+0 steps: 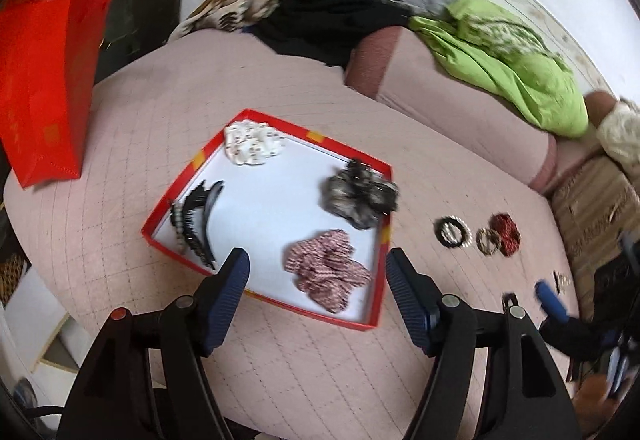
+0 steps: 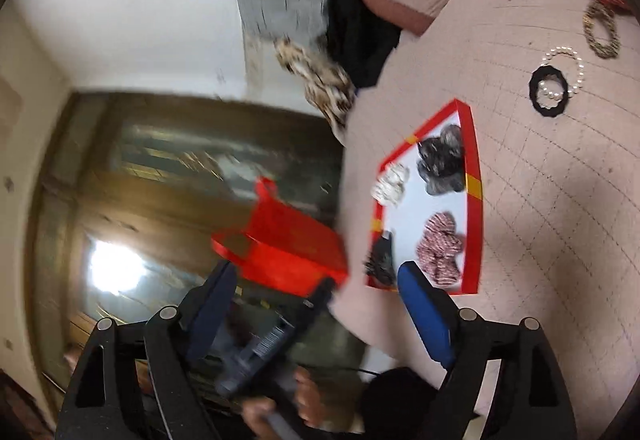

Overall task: Organize jewelry
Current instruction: 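Lower the plaid scrunchie and claw clips into the box and open both tools, then grasp a black hair tie with the right tool while the left tool grasps the black ring bracelet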

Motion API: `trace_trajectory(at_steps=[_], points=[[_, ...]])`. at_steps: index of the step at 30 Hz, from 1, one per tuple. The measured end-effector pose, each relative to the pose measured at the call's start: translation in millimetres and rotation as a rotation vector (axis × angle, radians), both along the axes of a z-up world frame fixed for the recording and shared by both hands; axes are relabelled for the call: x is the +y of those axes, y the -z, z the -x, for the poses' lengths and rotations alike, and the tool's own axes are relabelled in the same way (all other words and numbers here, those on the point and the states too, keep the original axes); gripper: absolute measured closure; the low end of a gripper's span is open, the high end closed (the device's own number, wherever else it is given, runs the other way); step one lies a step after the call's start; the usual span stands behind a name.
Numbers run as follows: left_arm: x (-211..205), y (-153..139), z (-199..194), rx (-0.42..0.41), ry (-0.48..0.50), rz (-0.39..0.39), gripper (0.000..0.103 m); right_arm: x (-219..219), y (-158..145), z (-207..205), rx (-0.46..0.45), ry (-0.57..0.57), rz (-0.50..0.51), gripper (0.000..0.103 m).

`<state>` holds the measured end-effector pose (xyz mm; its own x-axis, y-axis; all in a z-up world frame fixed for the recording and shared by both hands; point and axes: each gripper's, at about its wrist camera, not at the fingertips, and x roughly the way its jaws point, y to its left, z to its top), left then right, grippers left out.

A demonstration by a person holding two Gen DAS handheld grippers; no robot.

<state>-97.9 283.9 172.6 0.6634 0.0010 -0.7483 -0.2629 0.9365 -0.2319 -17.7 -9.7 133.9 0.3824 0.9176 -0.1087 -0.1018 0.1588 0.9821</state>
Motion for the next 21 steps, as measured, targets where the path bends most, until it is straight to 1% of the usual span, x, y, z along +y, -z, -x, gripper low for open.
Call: trace_trajectory(at_steps=[3,5,6,8,11,12,13,16,18,21], points=[[-18,-3,1,0.003,0.029,-0.017,0.033,-14,-3,2,0.008,0.029,-0.027,0.012],[-28,-4,2,0.009,0.045,-0.024,0.033,-26,-4,5,0.007,0.046,-0.010,0.011],[-34,-3,2,0.015,0.054,-0.031,0.033,-32,-4,6,0.007,0.056,0.013,0.011],[-43,-3,1,0.028,0.066,-0.044,0.033,-47,-5,8,-0.004,0.090,0.093,0.010],[-57,0,1,0.045,0.092,-0.067,0.033,-70,-10,16,-0.039,0.159,0.310,0.009],[-62,1,0,0.046,0.100,-0.079,0.033,-81,-10,20,-0.053,0.195,0.410,0.009],[-68,2,-1,0.046,0.107,-0.092,0.033,-90,-9,24,-0.059,0.224,0.487,0.009],[-83,8,-7,0.060,0.132,-0.116,0.033,-116,-1,37,-0.053,0.308,0.699,0.009],[-95,14,-13,0.078,0.155,-0.122,0.033,-134,8,43,-0.032,0.348,0.779,0.009],[-114,24,-21,0.091,0.198,-0.139,0.033,-154,18,48,-0.011,0.383,0.846,0.009]])
